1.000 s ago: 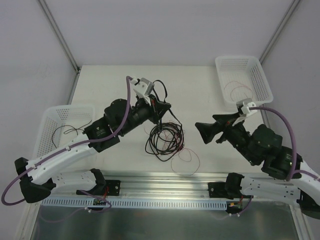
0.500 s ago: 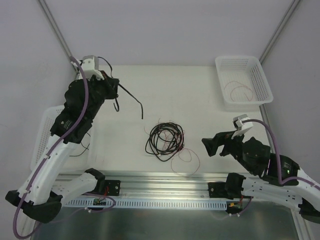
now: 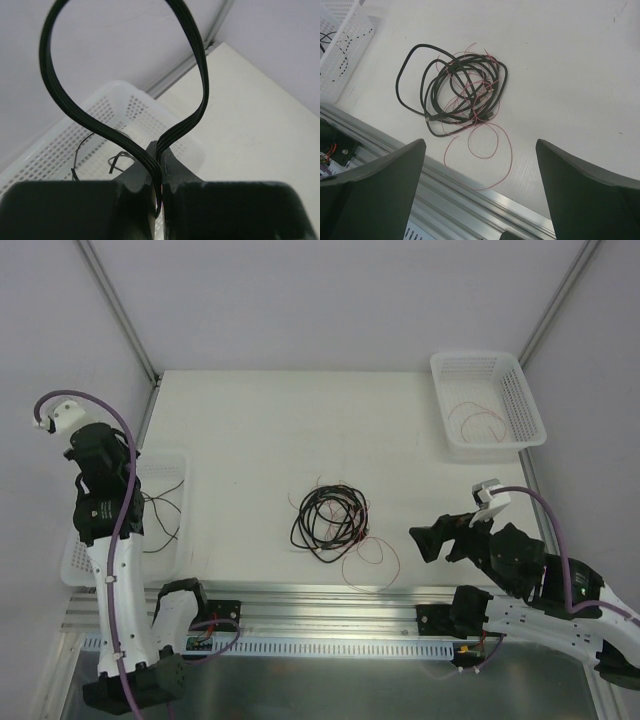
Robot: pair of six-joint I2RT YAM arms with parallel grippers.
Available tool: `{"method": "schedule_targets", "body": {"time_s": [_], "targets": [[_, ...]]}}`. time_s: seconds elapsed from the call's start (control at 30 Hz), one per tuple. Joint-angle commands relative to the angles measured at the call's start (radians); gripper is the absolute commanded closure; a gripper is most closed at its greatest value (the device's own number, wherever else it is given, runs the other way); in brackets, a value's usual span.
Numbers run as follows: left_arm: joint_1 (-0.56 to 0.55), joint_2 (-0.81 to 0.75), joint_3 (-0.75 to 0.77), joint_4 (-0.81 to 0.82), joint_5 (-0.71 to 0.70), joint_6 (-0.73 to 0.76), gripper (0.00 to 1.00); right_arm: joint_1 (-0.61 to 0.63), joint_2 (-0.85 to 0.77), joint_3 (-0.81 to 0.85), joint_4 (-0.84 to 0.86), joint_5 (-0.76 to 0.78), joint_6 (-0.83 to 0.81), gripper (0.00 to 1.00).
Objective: Untangle the cables
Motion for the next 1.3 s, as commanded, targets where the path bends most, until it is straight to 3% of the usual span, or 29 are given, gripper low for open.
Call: {"method": "schedule_targets", "body": {"time_s": [0.0,0.23,0.33,0.43,0.47,0.5,0.6,0.7,0.97,1.1,1.27], "targets": [[0.055,0.026,-0.099,0.017,-0.094,0.016,1.0,-0.002,-0.013,-0.005,-0.004,-0.032,-0.004,0.03],[0.201,0.157,-0.328,0.093,0.018,-0.131,1.0,0.0,-0.067,-0.034,-0.01,-0.058,0.007,0.03],[0.226,0.206,-0.381,0.135,0.059,-0.14,0.92,0.0,-0.079,-0.034,-0.03,-0.058,0.01,0.03],[0.25,0.252,-0.391,0.132,0.077,-0.148,0.76,0.0,-0.079,-0.028,-0.065,-0.05,0.008,0.03],[0.255,0.256,-0.394,0.129,0.074,-0.152,0.67,-0.002,-0.077,-0.026,-0.068,-0.049,0.01,0.03],[0.256,0.256,-0.395,0.127,0.073,-0.161,0.41,0.0,-0.076,-0.025,-0.076,-0.049,0.01,0.03],[0.264,0.26,-0.38,0.104,0.068,-0.174,0.14,-0.002,-0.067,-0.021,-0.073,-0.058,0.008,0.03],[0.264,0.249,-0.337,0.063,0.091,-0.175,0.01,-0.002,-0.035,-0.02,-0.065,-0.078,0.001,0.03],[0.191,0.168,-0.247,0.046,0.416,-0.11,0.01,0.0,0.217,-0.009,-0.071,-0.113,0.01,0.03],[-0.046,0.134,-0.211,0.029,0.576,0.001,0.01,0.0,0.384,-0.075,0.045,-0.155,0.034,0.05],[-0.26,0.098,-0.236,0.021,0.714,-0.02,0.01,-0.044,0.551,-0.12,0.182,-0.228,0.047,0.08]]}}
